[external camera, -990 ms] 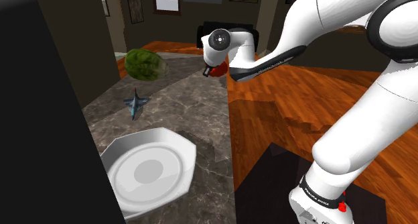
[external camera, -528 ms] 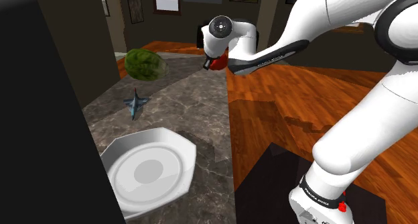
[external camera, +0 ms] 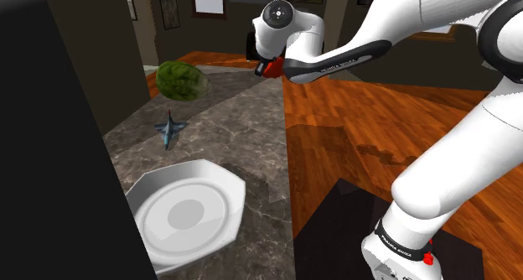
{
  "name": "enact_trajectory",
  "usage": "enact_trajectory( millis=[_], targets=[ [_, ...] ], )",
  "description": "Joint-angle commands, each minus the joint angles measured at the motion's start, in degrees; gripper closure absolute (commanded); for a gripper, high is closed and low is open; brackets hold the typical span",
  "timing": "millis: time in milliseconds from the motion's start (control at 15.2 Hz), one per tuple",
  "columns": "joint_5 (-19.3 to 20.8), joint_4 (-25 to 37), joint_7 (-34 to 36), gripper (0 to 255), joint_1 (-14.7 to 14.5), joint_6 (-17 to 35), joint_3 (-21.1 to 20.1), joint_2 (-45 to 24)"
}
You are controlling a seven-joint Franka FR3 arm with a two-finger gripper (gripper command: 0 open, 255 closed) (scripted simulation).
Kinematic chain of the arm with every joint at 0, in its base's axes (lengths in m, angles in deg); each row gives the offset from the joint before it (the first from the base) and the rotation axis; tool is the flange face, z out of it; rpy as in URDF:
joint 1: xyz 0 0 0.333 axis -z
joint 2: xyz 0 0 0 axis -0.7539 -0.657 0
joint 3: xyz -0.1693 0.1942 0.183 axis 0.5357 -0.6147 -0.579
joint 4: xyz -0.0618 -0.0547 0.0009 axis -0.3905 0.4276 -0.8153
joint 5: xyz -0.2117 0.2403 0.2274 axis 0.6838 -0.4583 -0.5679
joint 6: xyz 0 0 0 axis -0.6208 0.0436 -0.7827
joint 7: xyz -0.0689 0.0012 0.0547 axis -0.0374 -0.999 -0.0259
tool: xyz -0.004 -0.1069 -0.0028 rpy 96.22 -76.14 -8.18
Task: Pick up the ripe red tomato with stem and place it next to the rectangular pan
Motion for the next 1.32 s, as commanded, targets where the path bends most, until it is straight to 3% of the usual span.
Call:
enact_trajectory(
  millis=[0, 132, 660, 1254],
  targets=[
    [-1.43, 1.04, -1.79, 255, -0.23, -0.69, 0.19, 0.28],
    [-2.33, 1.70, -2.91, 255, -0.40, -1.17, 0.30, 0.49],
    [-2.95, 5.33, 3.43, 255, -5.16, -12.79, -8.17, -1.15],
    [-0.88, 15.17, 10.37, 255, -10.96, -28.26, -18.08, -9.27]
  ],
)
